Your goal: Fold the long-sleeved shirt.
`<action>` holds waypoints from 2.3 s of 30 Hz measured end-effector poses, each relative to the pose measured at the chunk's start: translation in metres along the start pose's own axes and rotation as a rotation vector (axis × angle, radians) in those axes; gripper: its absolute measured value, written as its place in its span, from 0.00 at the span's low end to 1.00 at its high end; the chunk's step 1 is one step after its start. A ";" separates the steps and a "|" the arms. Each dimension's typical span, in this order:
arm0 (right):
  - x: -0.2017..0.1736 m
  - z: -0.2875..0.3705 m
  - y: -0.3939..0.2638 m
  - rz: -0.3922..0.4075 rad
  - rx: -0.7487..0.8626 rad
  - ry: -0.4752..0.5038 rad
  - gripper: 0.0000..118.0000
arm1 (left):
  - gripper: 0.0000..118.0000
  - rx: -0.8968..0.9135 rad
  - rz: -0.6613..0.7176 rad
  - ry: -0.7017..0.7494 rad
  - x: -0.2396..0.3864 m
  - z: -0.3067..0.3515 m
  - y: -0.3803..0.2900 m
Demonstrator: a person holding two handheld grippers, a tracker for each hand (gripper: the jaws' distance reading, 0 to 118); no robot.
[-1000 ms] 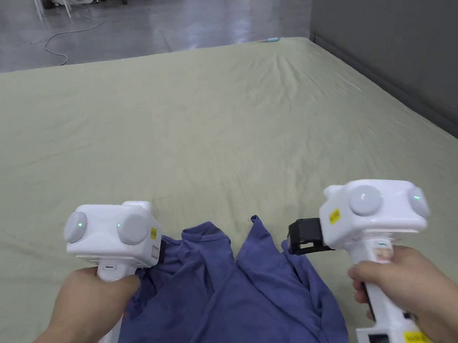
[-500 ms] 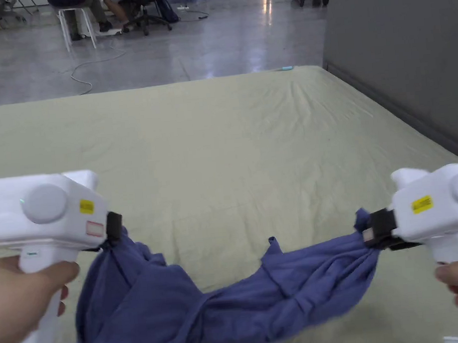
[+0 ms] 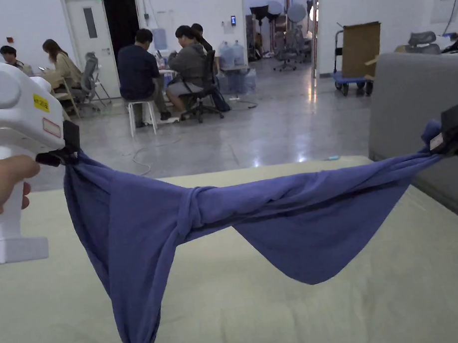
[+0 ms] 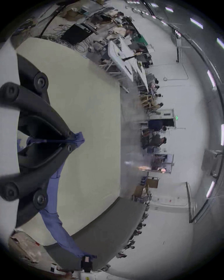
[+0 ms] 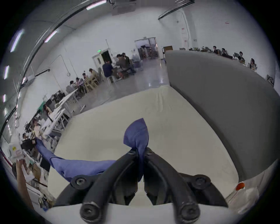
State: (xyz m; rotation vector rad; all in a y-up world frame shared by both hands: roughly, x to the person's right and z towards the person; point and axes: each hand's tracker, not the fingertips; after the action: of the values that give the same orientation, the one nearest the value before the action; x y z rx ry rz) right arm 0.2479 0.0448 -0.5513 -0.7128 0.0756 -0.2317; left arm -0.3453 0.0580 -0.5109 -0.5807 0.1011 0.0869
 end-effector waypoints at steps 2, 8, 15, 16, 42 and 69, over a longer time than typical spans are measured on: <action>-0.015 -0.013 0.032 -0.010 0.013 -0.018 0.01 | 0.00 0.017 0.035 0.004 -0.002 -0.009 0.027; -0.041 -0.047 0.074 -0.073 0.072 -0.013 0.01 | 0.00 0.101 0.193 -0.011 -0.009 -0.031 0.078; -0.019 -0.138 0.016 -0.086 -0.042 -0.037 0.01 | 0.00 -0.017 0.102 0.032 -0.005 -0.108 0.017; -0.013 -0.157 -0.007 -0.095 -0.082 -0.037 0.01 | 0.00 -0.070 0.093 0.033 -0.006 -0.125 -0.005; 0.143 -0.139 -0.405 -0.320 -0.543 0.034 0.01 | 0.00 -0.613 0.221 -0.120 -0.080 -0.074 -0.410; 0.036 0.000 -0.415 -0.065 -0.375 0.070 0.00 | 0.00 -0.598 0.167 -0.183 -0.018 0.013 -0.456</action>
State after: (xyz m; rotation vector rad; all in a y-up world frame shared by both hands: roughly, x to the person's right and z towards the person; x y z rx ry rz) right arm 0.2059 -0.2674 -0.2784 -1.0819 0.1661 -0.3087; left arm -0.3123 -0.3157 -0.2503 -1.1573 -0.0591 0.3389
